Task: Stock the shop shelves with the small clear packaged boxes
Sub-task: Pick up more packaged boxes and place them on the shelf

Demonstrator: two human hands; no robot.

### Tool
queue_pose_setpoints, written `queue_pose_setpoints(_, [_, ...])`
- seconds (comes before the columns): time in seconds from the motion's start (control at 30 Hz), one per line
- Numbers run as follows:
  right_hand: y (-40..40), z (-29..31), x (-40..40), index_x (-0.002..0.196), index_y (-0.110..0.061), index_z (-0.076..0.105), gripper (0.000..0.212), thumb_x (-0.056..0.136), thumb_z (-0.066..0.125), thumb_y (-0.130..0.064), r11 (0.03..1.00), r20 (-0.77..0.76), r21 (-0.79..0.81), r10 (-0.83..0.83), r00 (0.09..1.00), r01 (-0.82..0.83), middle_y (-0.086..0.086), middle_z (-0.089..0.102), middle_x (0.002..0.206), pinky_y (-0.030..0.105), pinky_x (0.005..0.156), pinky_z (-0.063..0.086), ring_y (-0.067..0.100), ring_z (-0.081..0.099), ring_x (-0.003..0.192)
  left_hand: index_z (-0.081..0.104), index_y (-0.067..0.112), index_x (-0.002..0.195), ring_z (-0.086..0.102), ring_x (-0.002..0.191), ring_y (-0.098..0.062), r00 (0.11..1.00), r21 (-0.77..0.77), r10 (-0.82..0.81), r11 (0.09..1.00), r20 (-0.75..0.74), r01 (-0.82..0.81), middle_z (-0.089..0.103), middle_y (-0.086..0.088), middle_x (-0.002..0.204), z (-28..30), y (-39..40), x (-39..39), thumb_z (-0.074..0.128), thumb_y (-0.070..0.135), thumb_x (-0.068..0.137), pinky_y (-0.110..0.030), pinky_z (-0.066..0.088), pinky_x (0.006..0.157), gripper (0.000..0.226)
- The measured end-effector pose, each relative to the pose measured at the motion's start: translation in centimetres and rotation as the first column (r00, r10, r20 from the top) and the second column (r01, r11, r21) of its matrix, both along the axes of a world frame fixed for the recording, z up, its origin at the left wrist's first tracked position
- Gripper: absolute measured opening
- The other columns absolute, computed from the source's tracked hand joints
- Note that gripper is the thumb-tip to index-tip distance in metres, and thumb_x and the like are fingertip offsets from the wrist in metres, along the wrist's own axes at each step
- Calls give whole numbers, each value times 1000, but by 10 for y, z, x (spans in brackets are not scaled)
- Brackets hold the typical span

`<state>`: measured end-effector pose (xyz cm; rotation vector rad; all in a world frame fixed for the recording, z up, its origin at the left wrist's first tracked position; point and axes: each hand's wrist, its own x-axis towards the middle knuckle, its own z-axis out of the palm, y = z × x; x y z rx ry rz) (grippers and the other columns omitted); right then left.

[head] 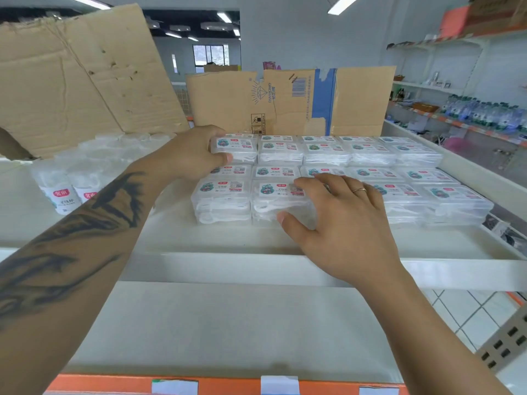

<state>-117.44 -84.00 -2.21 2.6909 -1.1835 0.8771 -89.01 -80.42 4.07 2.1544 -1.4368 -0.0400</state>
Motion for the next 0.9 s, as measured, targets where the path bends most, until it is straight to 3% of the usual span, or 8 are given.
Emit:
queue_pose_setpoints(0.27, [-1, -1, 0, 138, -39, 53, 66, 84, 37, -73, 1000, 17, -3, 11, 1000, -11, -5, 53, 146, 49, 117, 25, 25, 41, 140, 38, 26, 158, 45, 139, -22, 998, 90, -14, 996, -60, 19, 47, -6, 154, -2, -3, -4, 54, 29, 106, -27, 33, 110, 55])
queue_pose_setpoints(0.4, [-2, -1, 1, 138, -39, 52, 66, 84, 38, -73, 1000, 13, -5, 21, 1000, -21, -5, 53, 145, 50, 117, 26, 25, 41, 139, 37, 27, 158, 55, 122, -17, 988, 49, 4, 999, -155, 3, 43, 0, 158, -2, -4, -8, 55, 22, 105, -26, 39, 106, 56])
queue_pose_setpoints(0.57, [-3, 0, 1, 135, -40, 53, 61, 83, 42, -71, 999, 26, -6, 32, 999, -31, -5, 54, 143, 49, 116, 26, 25, 42, 138, 33, 30, 160, 52, 128, -12, 978, -47, -3, 999, -209, -7, 34, 13, 158, -2, 3, -18, 56, 21, 104, -23, 40, 102, 61])
queue_pose_setpoints(0.67, [-2, 0, 1, 134, -40, 54, 60, 83, 43, -70, 1000, 23, -6, 31, 999, -31, -5, 54, 143, 48, 116, 26, 25, 43, 137, 31, 32, 160, 58, 117, -11, 988, -137, -9, 990, -152, -12, 35, 12, 161, -5, 17, -34, 56, 33, 105, -25, 46, 97, 60])
queue_pose_setpoints(0.77, [-3, 1, 0, 135, -41, 52, 58, 85, 47, -69, 999, 29, 13, 50, 998, -50, -4, 52, 143, 48, 116, 24, 25, 41, 137, 36, 32, 159, 43, 142, -18, 999, -174, -37, 984, 8, 38, 34, 9, 164, -14, 35, -56, 53, 42, 105, -33, 31, 121, 57])
queue_pose_setpoints(0.9, [-3, 3, 0, 136, -38, 52, 59, 87, 49, -71, 998, 20, 27, 58, 998, -59, -2, 51, 144, 50, 118, 20, 26, 40, 138, 47, 25, 153, 40, 146, -14, 995, -234, -59, 969, 84, 77, 42, 4, 159, -27, 66, -89, 55, 45, 104, -28, 28, 120, 54])
